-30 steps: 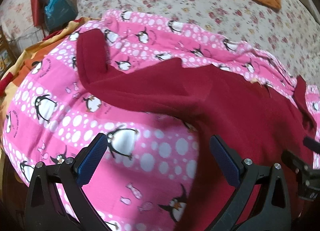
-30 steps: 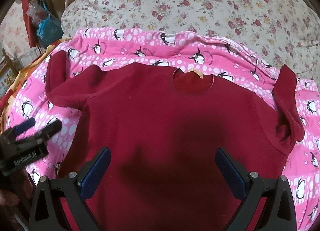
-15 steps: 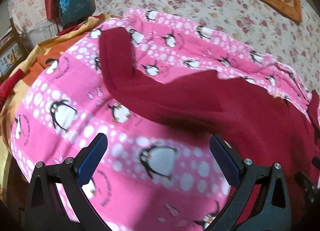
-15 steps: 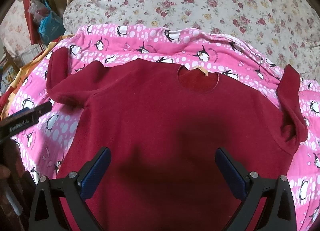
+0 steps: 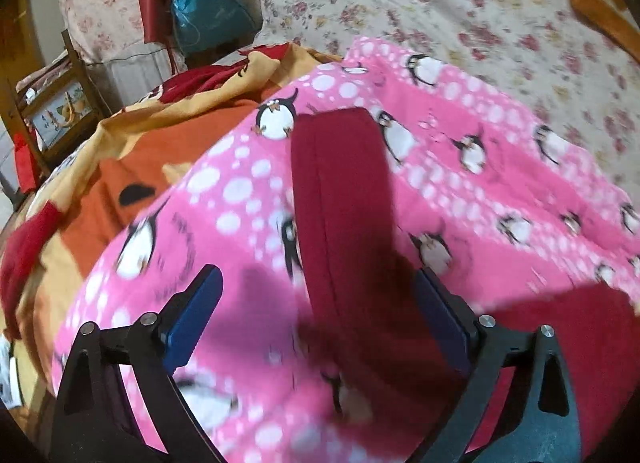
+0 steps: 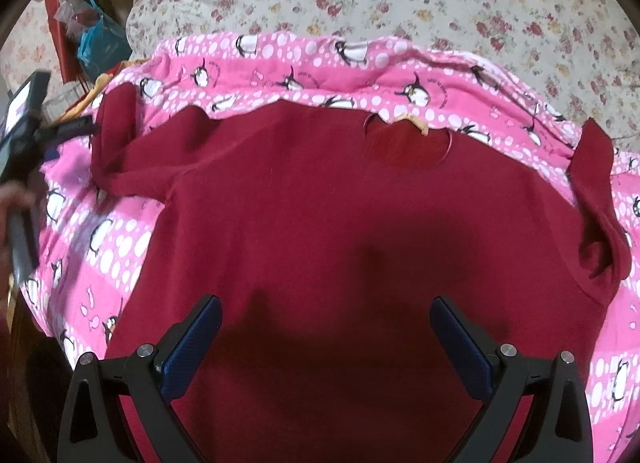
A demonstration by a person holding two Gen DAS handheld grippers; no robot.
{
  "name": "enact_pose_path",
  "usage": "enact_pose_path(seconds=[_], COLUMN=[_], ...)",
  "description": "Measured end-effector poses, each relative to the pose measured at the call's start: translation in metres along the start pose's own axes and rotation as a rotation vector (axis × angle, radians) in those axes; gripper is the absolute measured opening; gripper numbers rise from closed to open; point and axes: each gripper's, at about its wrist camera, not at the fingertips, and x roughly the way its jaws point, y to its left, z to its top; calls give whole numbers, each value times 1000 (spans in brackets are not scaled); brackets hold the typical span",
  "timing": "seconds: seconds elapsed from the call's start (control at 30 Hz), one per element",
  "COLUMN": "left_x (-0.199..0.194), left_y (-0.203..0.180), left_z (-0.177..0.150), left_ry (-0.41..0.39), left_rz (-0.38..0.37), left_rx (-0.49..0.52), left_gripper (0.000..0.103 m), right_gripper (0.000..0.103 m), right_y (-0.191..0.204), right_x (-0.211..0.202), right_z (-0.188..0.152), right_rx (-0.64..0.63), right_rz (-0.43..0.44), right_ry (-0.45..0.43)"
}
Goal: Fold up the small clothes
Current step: 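Grasp the sweater sleeve cuff with the left gripper and lift it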
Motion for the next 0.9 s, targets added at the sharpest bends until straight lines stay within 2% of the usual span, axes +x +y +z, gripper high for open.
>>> enact_pose_path(seconds=[0.1,0.2,0.3,0.37,0.4,0.43,0.53,0.7,0.9], left_x=[23,40,48,51,52,51,40,-10,-96], left_y=[-1,-5,-9,-6,-3,1,7,0,-53], left_z=[12,19,23,26,29,30,32,25,-1], left_ry=[13,14,8,8,15,30,60,57,11], left_rz=[33,76,71,38,-1,-51,-188,-411,-605], left_rx=[7,39,64,51,35,15,-52,-80,32], left_gripper=[90,87,64,31,23,10,8,8,8], right_gripper=[103,103,103,103,103,103,103,103,103], right_y=[1,3,3,3,2,1,-2,-11,-41], right_x=[3,4,6,8,10,11,11,3,-19], right_z=[0,1,2,2,2,2,1,2,5], right_rx=[-5,-13,-12,-9,-7,-4,12,34,100], right_rz=[8,12,16,16,14,13,18,19,-4], right_ry=[8,9,13,18,23,29,34,8,-51])
